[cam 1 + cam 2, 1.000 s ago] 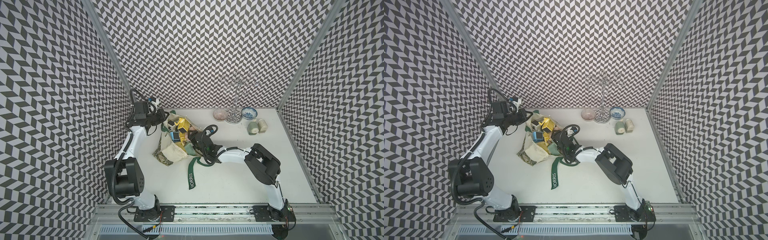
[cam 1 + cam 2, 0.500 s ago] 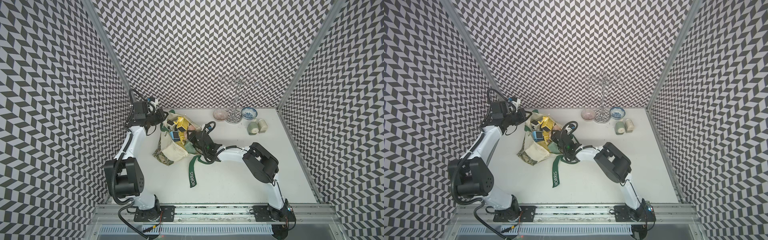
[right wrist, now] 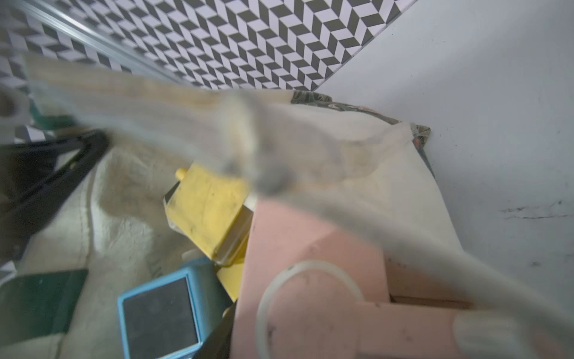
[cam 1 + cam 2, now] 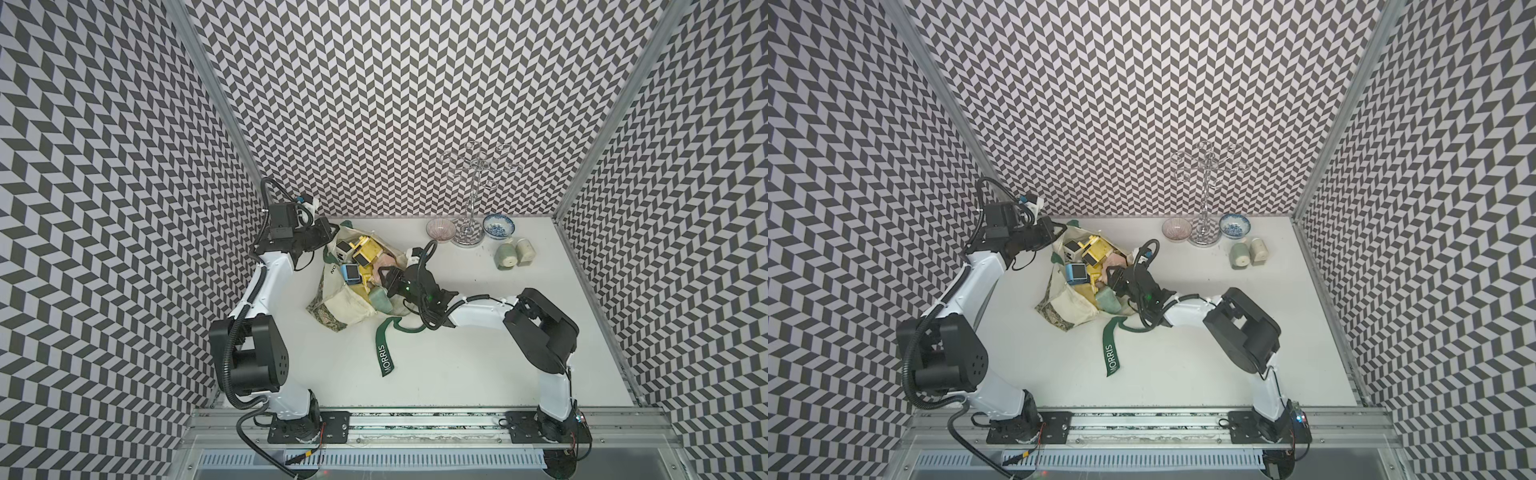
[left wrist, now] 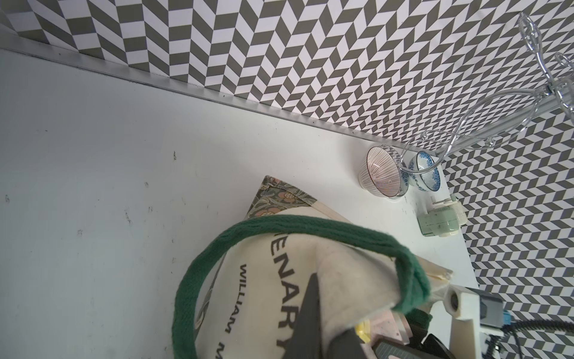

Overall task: Take out the pencil sharpeners from the tote bags
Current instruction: Pick up the pencil sharpener from the canvas bag.

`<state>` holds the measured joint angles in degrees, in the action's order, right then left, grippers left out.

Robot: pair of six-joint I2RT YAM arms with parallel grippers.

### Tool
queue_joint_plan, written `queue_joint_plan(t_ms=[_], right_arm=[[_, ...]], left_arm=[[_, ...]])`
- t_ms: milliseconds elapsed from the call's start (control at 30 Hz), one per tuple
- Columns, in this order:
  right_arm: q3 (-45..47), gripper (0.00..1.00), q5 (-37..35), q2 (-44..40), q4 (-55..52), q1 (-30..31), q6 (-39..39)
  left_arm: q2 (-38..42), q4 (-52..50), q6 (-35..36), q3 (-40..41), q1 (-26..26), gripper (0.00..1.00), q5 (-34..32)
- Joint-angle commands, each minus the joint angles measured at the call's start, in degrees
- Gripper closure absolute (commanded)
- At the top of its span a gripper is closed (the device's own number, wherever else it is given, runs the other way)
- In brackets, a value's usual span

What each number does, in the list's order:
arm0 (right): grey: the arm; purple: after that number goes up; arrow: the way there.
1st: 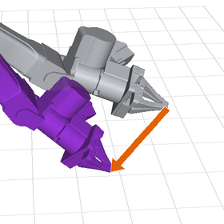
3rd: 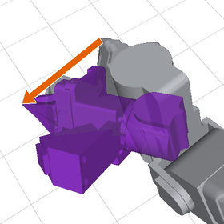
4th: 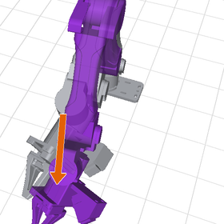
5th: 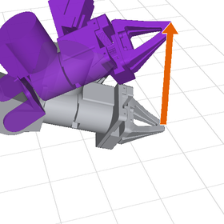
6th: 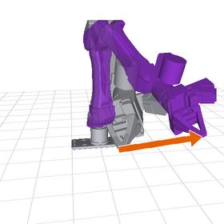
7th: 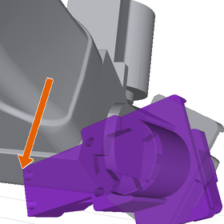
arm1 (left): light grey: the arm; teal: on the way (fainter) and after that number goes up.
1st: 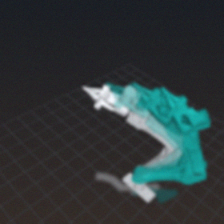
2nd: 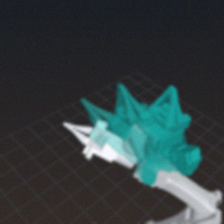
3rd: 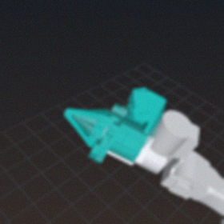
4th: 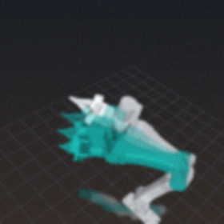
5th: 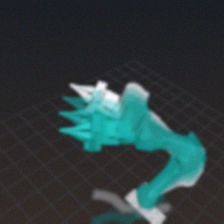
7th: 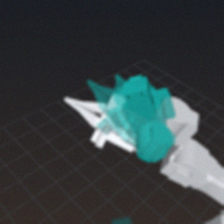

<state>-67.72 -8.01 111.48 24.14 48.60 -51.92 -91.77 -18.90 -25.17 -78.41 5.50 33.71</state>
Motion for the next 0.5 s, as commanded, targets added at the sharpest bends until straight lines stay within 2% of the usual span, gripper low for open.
queue_joint_plan(t_ms=[0,233,467], right_arm=[[0.98,0.66,2.46,-7.42,-1.32,-0.93,8.68],[0.05,0.66,9.69,-12.92,-15.74,-1.88,19.87],[-8.86,0.65,12.06,-13.78,-38.16,-3.07,35.40]], left_arm=[[1.52,7.87,-0.03,-1.48,0.53,1.00,2.03],[1.42,7.98,-0.14,-1.39,0.42,1.00,2.16],[1.39,8.07,-0.29,-1.36,0.30,1.00,2.41]])
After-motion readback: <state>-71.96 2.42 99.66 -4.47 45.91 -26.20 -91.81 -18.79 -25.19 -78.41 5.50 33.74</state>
